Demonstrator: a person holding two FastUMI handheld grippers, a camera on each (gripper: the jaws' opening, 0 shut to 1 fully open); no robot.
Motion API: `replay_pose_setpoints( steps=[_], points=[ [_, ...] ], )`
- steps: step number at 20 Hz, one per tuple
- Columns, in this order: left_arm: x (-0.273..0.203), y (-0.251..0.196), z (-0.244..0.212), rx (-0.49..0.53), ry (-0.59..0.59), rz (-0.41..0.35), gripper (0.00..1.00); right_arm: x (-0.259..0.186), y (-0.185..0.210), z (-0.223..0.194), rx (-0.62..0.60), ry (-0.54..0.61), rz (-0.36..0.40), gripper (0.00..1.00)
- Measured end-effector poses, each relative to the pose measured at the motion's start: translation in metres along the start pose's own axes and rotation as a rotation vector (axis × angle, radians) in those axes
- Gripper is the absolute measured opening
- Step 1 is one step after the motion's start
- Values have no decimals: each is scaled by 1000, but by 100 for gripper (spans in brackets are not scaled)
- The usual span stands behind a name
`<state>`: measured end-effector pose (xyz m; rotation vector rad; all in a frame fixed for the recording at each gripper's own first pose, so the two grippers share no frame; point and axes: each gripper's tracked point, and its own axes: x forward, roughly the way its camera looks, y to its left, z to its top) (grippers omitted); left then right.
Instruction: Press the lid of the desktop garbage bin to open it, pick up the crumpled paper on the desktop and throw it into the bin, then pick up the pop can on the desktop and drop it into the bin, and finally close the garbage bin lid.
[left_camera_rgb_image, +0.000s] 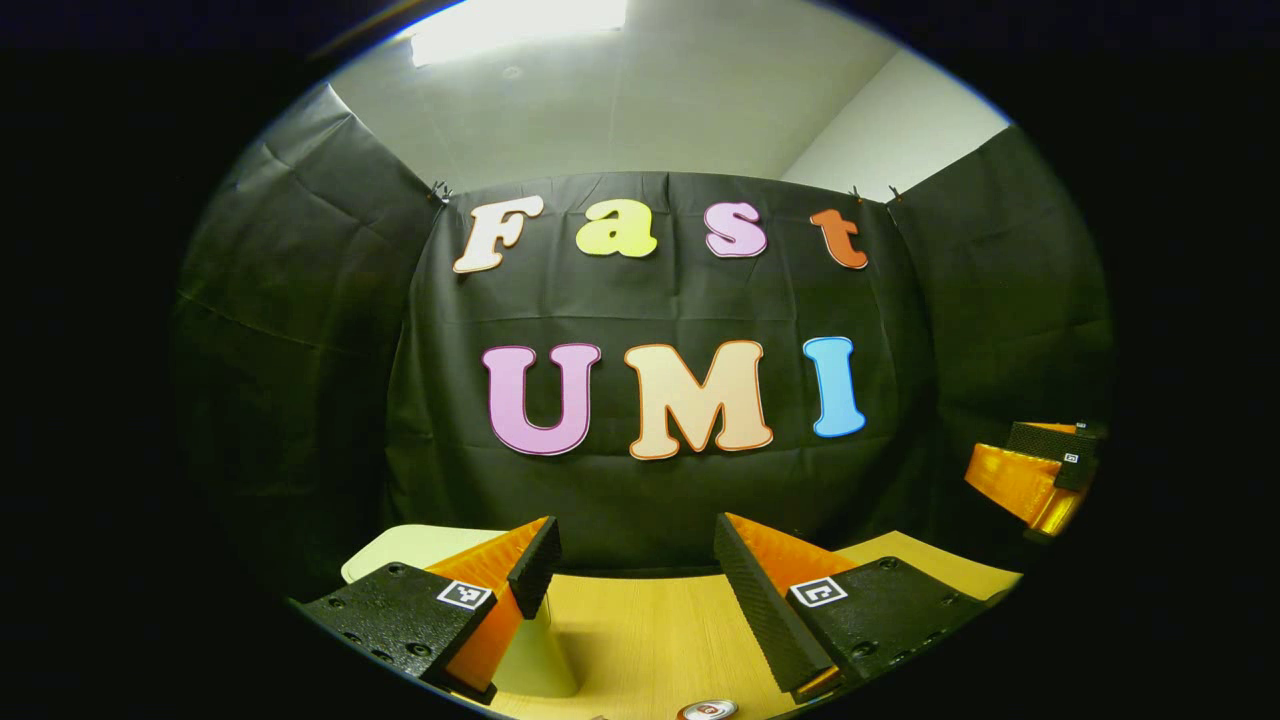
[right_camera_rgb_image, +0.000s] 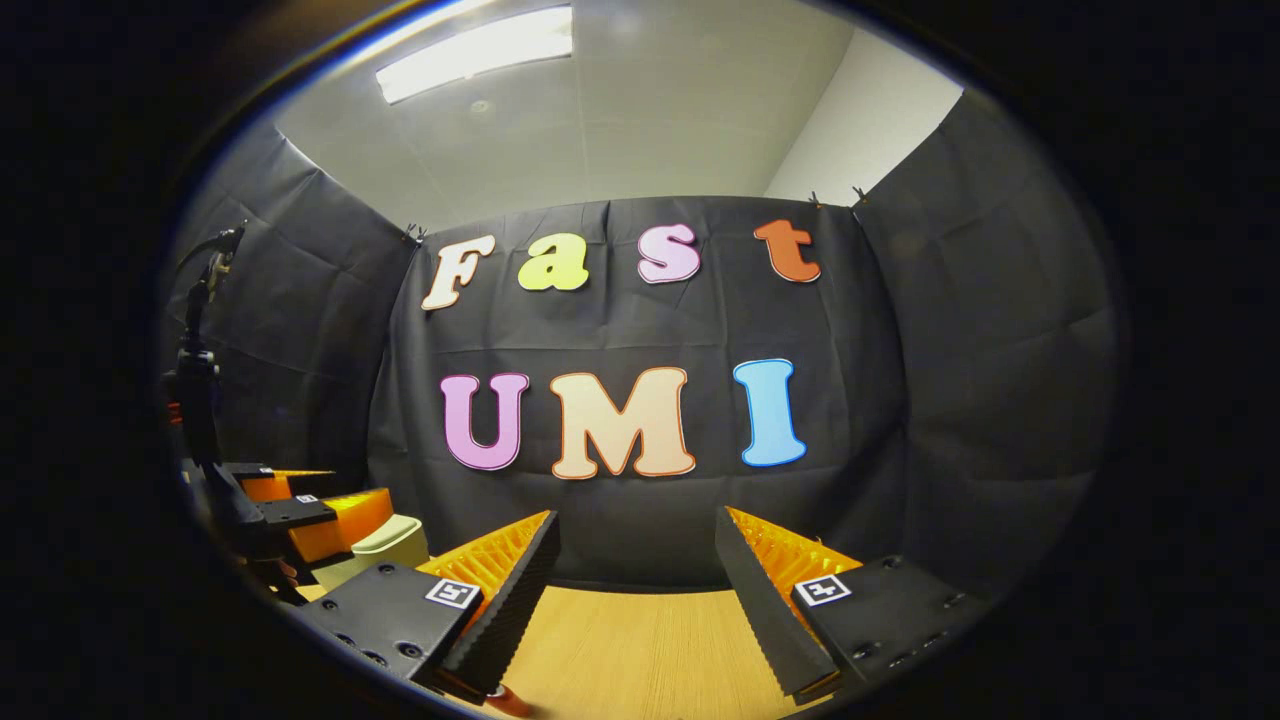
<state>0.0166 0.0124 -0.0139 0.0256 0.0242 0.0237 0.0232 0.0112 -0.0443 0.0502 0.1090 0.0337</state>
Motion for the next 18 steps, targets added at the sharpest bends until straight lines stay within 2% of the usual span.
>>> replay_pose_setpoints(
  steps=[2,7,8,9,12,13,18],
  points=[
    [-1,0,0,-2,3,-6,90,-1,1,0,-9,0,2,98],
    [-2,-4,3,2,3,-38,51,-3,3,-4,-21,2,9,98],
    [-1,-3,4,3,1,-40,49,-3,3,-4,-23,5,9,98],
    [-3,-1,4,7,2,-31,42,-5,3,-6,-25,10,9,98],
    [-4,21,4,40,6,43,14,-6,4,-7,-28,15,14,98],
    [-4,26,4,44,8,52,0,-6,4,-6,-29,12,15,98],
    [-2,63,4,68,15,140,0,-7,8,-7,-34,15,26,98]
  ],
)
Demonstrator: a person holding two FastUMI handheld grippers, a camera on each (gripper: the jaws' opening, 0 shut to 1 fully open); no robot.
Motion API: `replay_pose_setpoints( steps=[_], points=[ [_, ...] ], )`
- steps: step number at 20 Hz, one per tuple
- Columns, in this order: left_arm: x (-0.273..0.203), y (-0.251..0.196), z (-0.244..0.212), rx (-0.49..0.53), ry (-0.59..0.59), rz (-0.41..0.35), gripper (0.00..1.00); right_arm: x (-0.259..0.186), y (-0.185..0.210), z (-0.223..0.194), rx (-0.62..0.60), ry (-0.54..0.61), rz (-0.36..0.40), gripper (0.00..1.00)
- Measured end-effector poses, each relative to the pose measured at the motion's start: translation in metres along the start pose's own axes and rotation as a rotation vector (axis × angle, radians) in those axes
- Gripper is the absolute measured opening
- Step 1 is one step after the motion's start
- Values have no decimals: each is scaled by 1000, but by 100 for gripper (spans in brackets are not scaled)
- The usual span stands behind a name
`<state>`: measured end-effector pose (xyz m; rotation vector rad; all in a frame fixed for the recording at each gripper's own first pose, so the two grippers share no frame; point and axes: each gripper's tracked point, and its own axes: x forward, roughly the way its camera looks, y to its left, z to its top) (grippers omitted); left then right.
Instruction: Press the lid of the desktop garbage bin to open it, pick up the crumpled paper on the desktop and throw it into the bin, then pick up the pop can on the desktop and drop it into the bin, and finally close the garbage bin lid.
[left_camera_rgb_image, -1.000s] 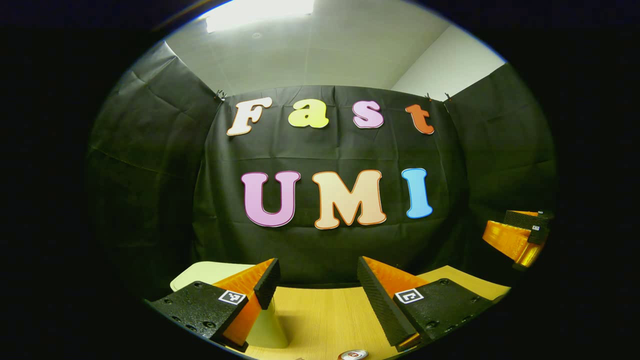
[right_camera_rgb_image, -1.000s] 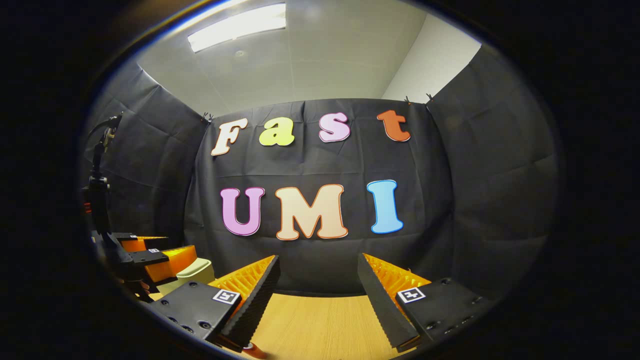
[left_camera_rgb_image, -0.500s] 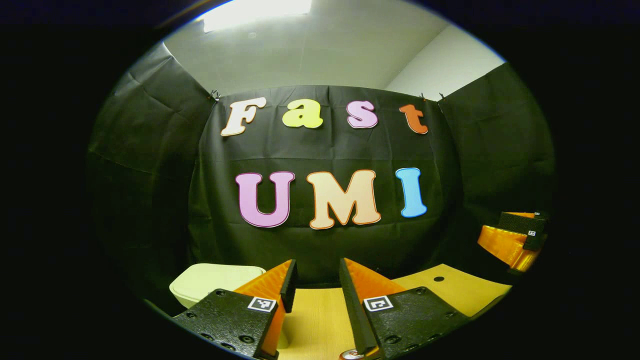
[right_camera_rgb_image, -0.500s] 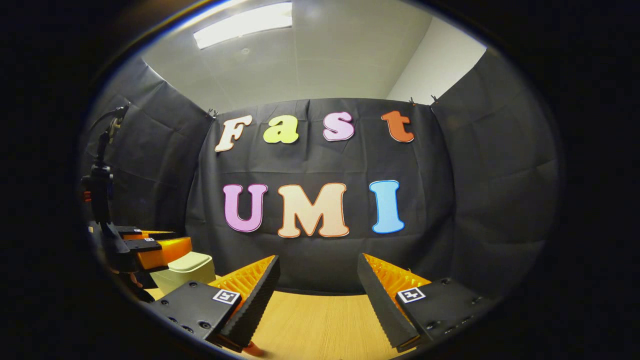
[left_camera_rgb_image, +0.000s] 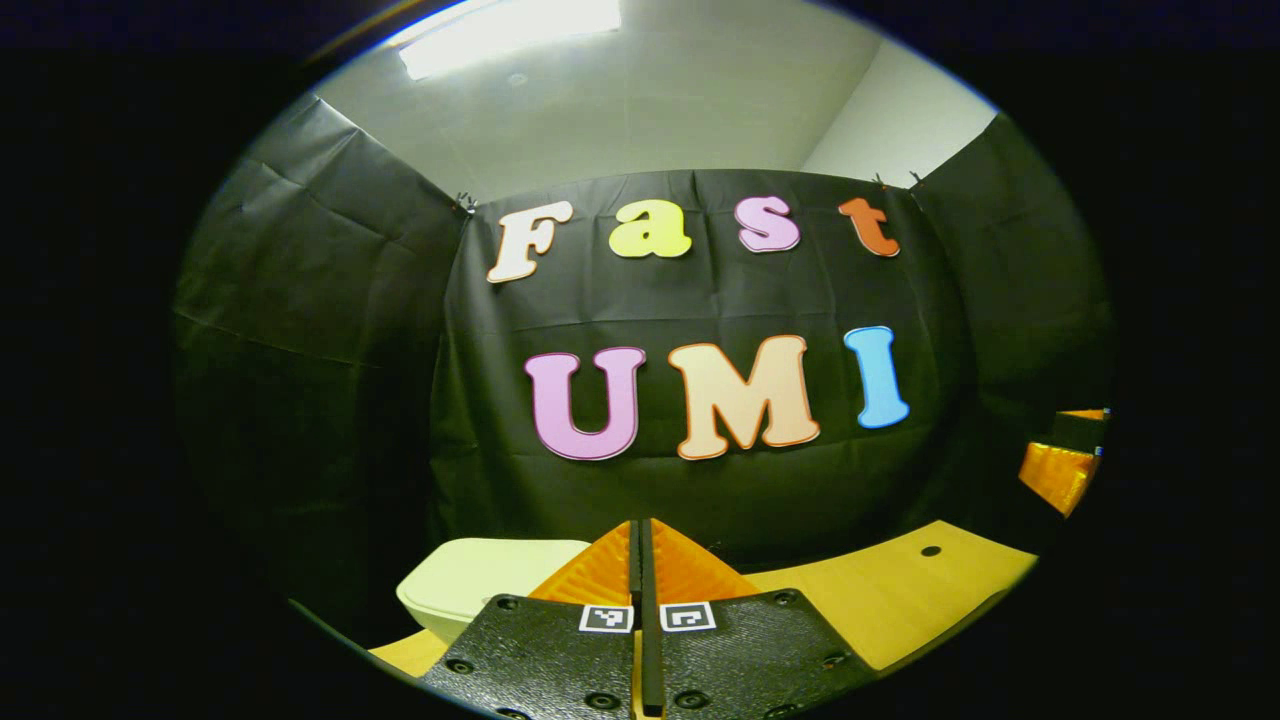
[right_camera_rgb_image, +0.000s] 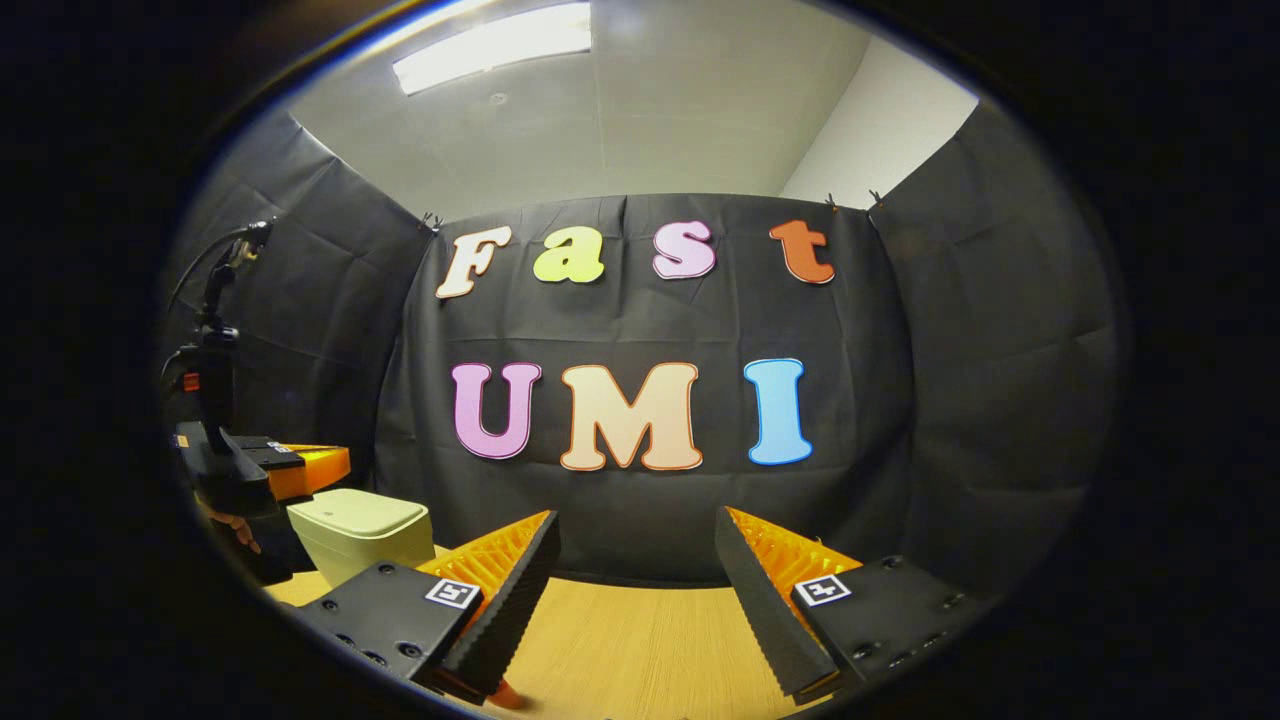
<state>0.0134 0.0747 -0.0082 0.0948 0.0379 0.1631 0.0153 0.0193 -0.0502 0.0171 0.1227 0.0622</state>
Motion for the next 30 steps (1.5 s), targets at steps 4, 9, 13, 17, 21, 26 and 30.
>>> replay_pose_setpoints(
  steps=[4,9,13,17,21,26,30],
  points=[
    [9,35,-11,17,25,71,0,0,6,-3,-4,10,7,98],
    [18,74,-48,29,108,133,0,-1,12,-8,-25,27,5,98],
    [26,98,-76,10,167,175,0,-5,14,-15,-33,53,-3,98],
    [32,111,-107,-13,243,190,0,-6,14,-19,-36,70,-13,98],
    [30,116,-122,-62,271,194,1,-8,14,-19,-53,74,-15,98],
    [29,111,-132,-4,204,206,0,-8,14,-31,-35,111,-15,98],
    [28,111,-124,-29,171,198,0,-9,16,-35,-42,127,0,98]
  ],
)
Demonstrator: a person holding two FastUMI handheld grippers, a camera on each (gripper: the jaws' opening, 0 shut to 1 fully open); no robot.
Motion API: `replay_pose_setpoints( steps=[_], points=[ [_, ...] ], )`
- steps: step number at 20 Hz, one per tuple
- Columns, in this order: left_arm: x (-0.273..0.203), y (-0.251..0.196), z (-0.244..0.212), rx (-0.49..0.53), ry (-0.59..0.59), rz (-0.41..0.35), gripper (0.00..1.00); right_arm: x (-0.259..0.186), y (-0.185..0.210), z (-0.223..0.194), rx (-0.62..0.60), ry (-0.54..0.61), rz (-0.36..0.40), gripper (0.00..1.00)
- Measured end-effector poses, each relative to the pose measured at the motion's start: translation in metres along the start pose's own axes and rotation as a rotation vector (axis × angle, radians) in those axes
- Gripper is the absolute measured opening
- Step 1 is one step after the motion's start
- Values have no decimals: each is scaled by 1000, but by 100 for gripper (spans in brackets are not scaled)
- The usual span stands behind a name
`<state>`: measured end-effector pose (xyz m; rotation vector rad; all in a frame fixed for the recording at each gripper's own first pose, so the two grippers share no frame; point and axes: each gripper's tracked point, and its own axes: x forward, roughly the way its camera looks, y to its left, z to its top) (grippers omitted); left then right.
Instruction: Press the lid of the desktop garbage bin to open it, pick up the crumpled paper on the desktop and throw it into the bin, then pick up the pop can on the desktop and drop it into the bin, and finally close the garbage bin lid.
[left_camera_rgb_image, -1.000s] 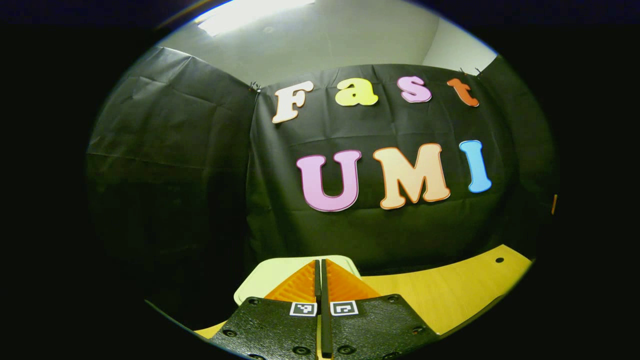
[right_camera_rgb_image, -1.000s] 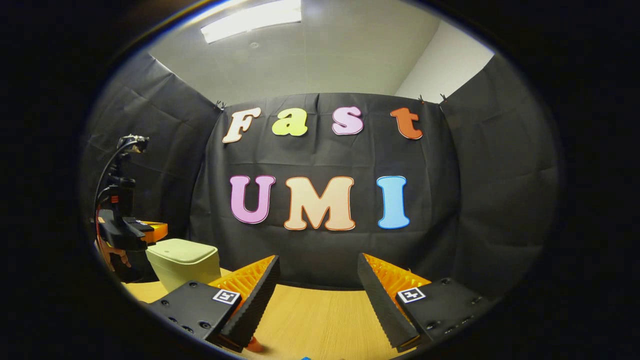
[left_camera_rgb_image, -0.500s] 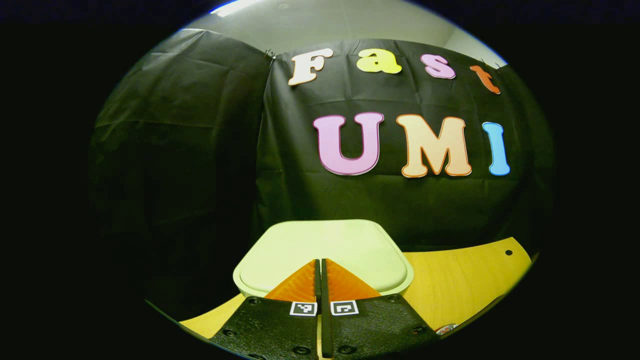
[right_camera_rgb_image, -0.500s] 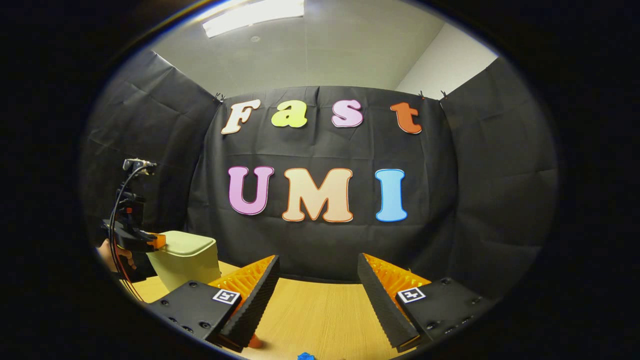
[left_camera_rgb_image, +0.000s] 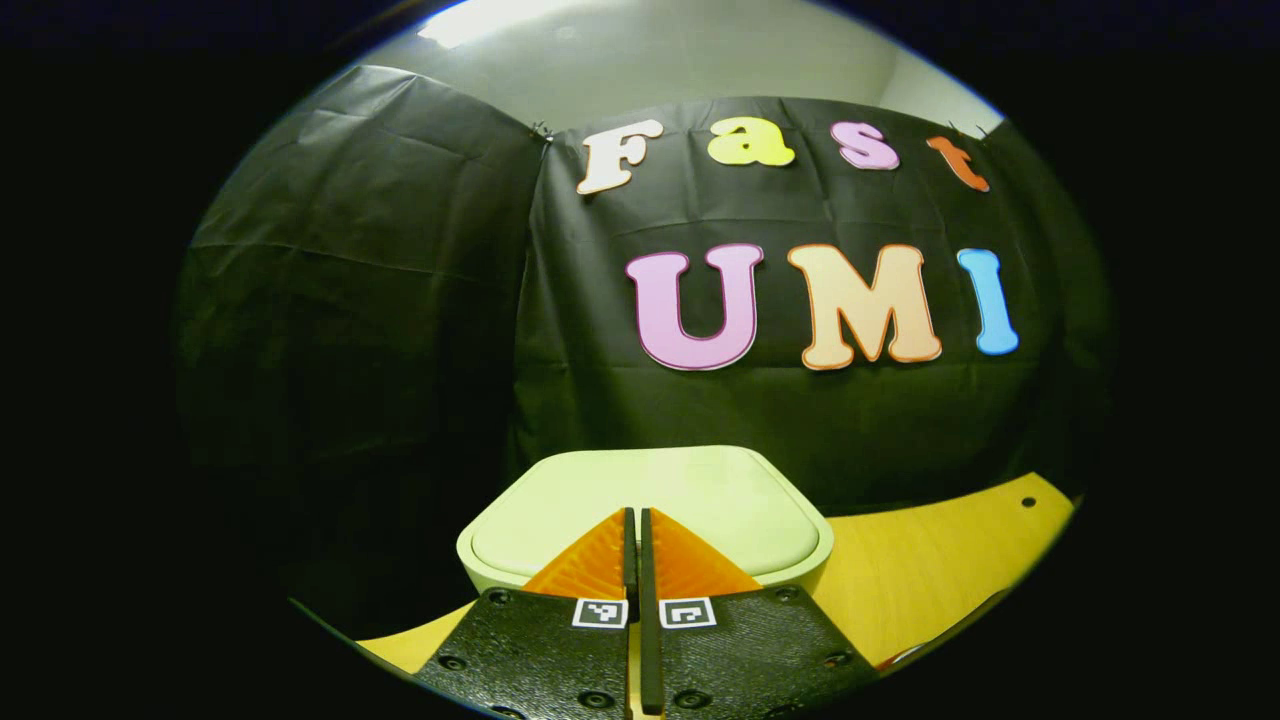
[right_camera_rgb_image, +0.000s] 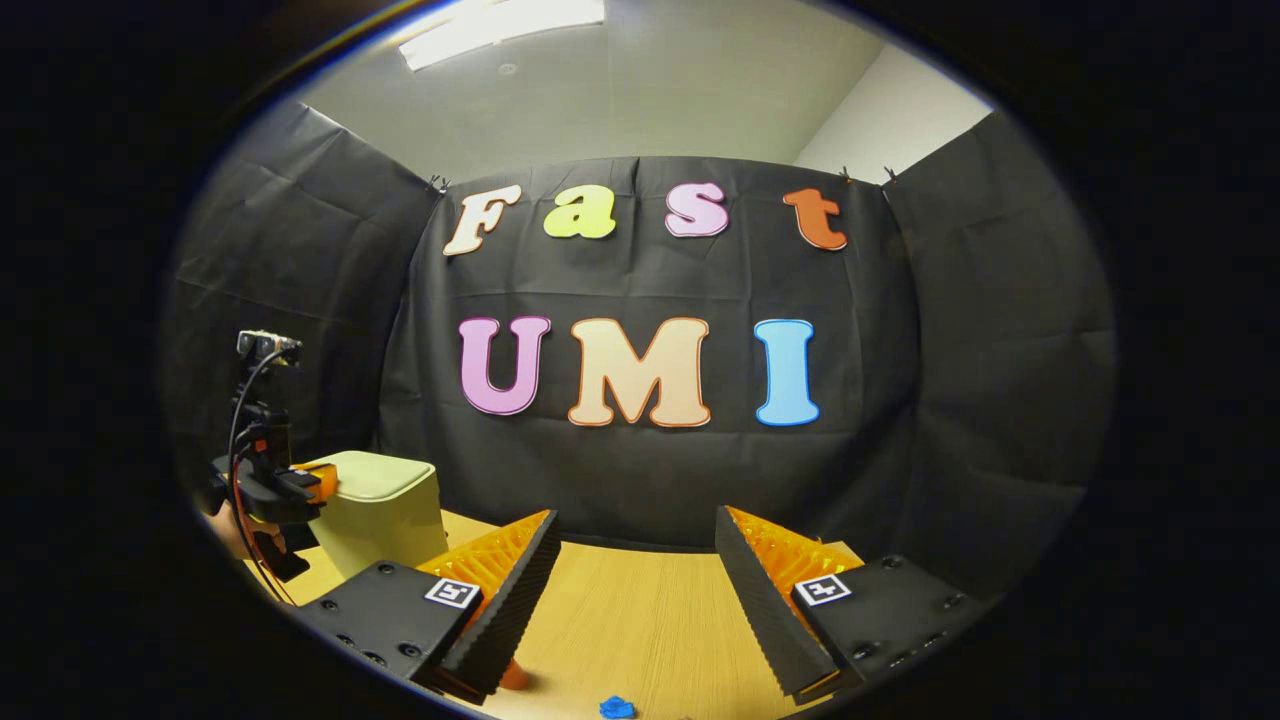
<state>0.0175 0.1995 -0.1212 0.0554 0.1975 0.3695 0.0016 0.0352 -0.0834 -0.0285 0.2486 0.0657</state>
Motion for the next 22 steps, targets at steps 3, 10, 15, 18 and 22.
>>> replay_pose_setpoints(
  steps=[3,10,15,18,22],
  points=[
    [-4,-2,12,56,-18,1,0,1,-3,-1,5,-3,17,98],
    [-47,-52,87,15,-153,-105,41,10,-15,-28,38,64,83,100],
    [-86,-66,92,-31,-149,-87,74,18,-20,-79,-7,145,153,98],
    [-110,-70,95,-55,-159,-62,79,21,-14,-131,-9,238,222,99],
    [-129,-85,88,-77,-128,-101,79,19,-10,-196,-26,362,252,99]
  ],
)
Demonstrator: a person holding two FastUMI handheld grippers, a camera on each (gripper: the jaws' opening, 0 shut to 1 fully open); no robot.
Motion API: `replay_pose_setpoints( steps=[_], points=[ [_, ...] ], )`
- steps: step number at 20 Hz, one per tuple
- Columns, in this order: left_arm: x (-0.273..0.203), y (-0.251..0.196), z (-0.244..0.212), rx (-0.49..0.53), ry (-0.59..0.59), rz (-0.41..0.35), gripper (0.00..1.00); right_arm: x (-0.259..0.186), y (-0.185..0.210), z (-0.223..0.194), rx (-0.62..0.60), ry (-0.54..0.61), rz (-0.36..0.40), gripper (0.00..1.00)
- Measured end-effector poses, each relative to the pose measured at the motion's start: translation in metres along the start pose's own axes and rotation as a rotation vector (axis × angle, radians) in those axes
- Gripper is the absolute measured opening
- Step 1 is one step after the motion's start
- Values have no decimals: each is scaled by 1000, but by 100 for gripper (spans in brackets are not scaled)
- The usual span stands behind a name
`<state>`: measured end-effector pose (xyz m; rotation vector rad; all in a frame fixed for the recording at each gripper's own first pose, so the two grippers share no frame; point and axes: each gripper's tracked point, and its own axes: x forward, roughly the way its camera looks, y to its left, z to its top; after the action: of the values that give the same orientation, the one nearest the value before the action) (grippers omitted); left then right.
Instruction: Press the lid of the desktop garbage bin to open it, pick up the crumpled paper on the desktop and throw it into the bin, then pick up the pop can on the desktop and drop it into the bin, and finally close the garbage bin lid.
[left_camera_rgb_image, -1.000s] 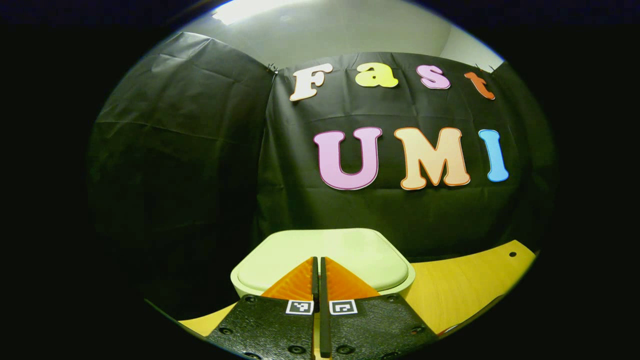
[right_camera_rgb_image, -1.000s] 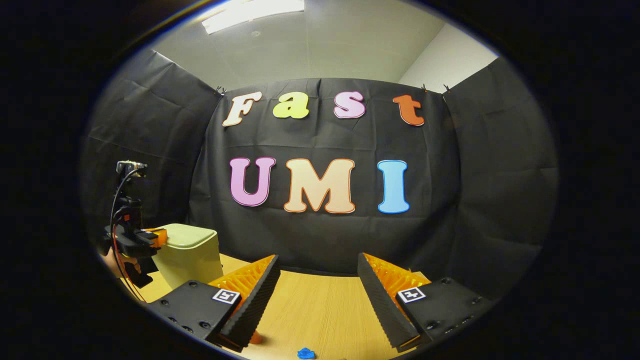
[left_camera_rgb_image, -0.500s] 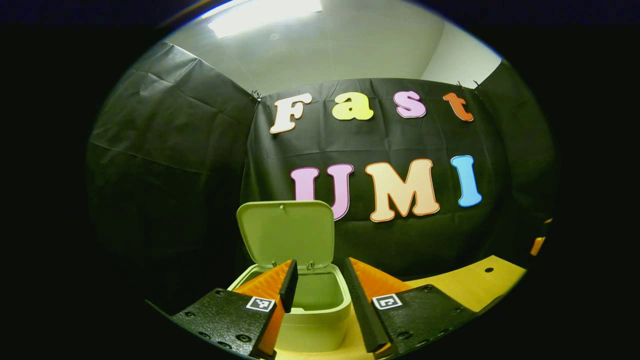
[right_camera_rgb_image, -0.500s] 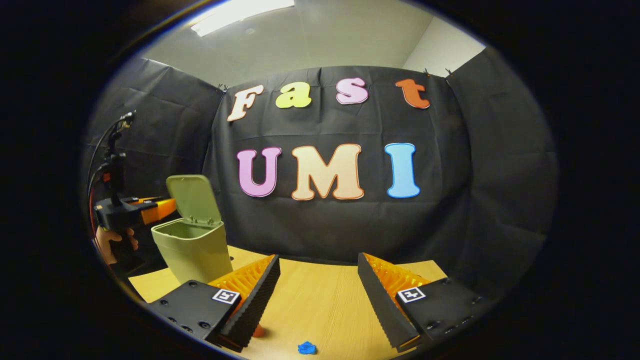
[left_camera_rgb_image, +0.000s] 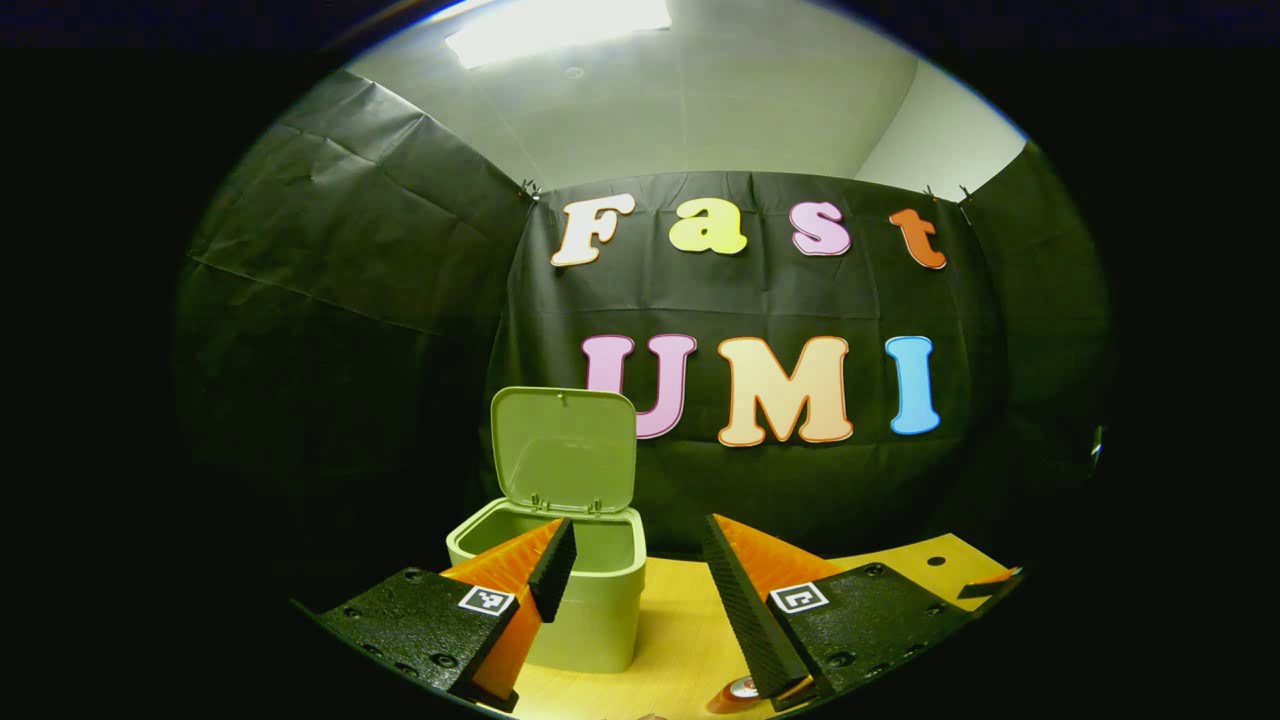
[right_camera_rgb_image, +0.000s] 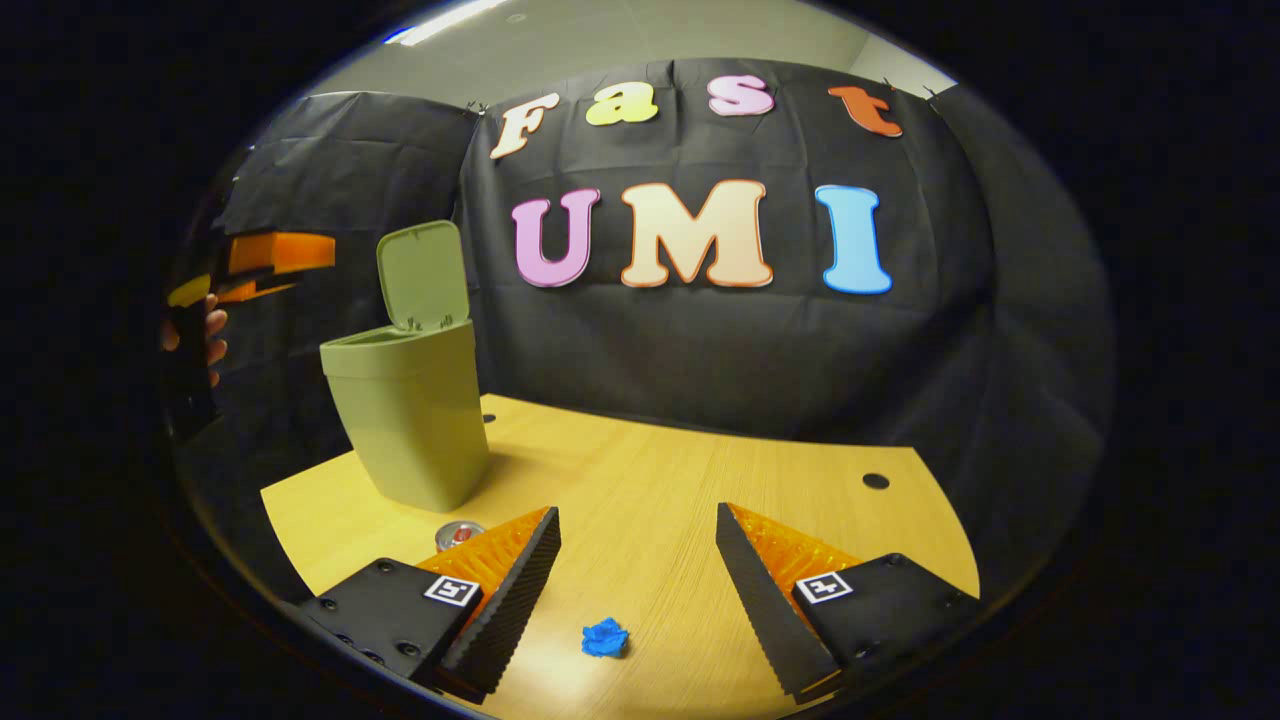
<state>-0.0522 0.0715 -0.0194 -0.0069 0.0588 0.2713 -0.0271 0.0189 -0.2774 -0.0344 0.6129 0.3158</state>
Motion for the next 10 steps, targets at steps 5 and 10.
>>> replay_pose_setpoints(
  steps=[5,10],
  points=[
    [-8,-1,5,15,-3,-27,78,24,8,-66,-47,156,-3,99],
    [-10,10,7,56,3,-49,80,44,19,-129,29,353,-13,99]
  ],
)
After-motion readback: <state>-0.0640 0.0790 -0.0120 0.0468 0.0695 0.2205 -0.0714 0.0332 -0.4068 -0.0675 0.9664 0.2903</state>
